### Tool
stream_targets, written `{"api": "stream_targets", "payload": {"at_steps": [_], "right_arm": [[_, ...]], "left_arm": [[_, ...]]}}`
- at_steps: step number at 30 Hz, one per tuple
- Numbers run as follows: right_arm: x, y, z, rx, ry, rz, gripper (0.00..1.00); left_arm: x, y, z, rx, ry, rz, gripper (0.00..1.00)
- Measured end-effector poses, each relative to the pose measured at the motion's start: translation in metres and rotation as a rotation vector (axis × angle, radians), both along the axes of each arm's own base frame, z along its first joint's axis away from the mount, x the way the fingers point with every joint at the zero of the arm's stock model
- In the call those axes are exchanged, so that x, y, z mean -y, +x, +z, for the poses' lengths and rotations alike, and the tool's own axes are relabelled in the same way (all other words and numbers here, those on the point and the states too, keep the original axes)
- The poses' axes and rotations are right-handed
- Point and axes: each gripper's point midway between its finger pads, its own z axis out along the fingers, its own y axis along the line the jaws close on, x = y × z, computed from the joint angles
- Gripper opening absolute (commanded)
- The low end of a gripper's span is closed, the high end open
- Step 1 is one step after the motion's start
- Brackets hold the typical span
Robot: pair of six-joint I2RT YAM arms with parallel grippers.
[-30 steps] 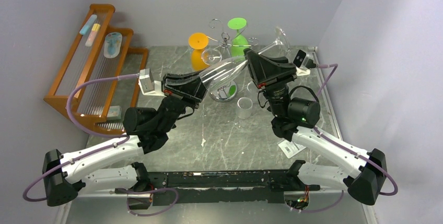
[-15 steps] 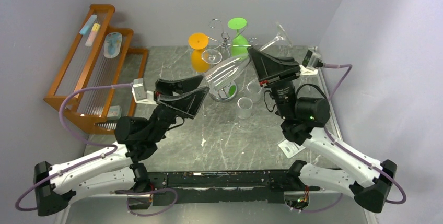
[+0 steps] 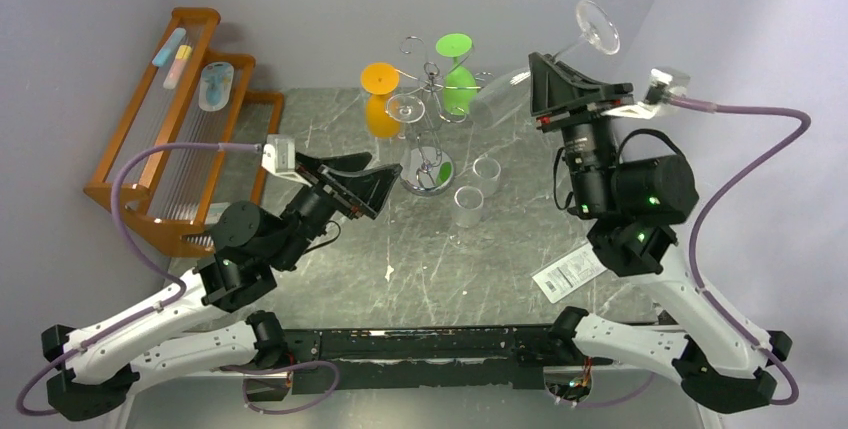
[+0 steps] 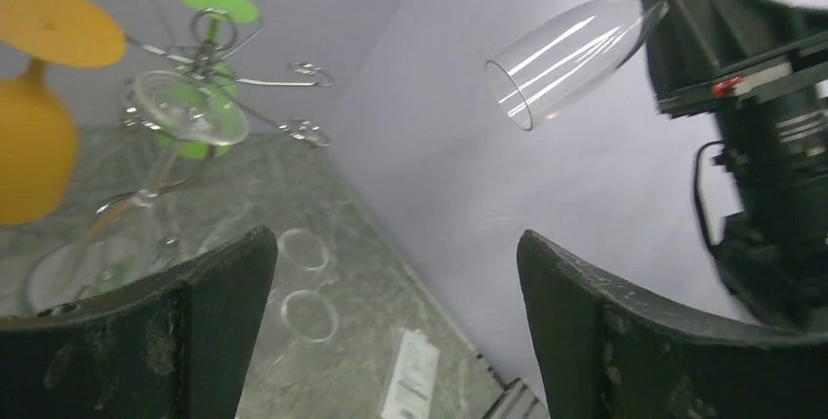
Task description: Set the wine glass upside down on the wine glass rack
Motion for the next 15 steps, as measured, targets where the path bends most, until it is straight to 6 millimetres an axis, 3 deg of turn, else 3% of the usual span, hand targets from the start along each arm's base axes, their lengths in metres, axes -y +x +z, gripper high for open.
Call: {"api": "stream_targets", "payload": {"at_steps": [4,10,15], "right_arm": [[0.007,0.033,-0.021,-0.099,-0.193,-0.215,0.00],[0.021,0.098,-0.097,-0.296,-0.506,-0.463,0.00],[0.067,0.147,-0.154,-0.452,-0.612,-0.542,0.00]], "left_arm": [[-0.002,0.012,-0.014,-0.053,0.089,0.064,0.97],[-0.011,0.020,-0.033,-0.100,0.195,0.132,0.96],[-0.022,0.021,-0.048,-0.130,0.260,0.172,0.97]]}}
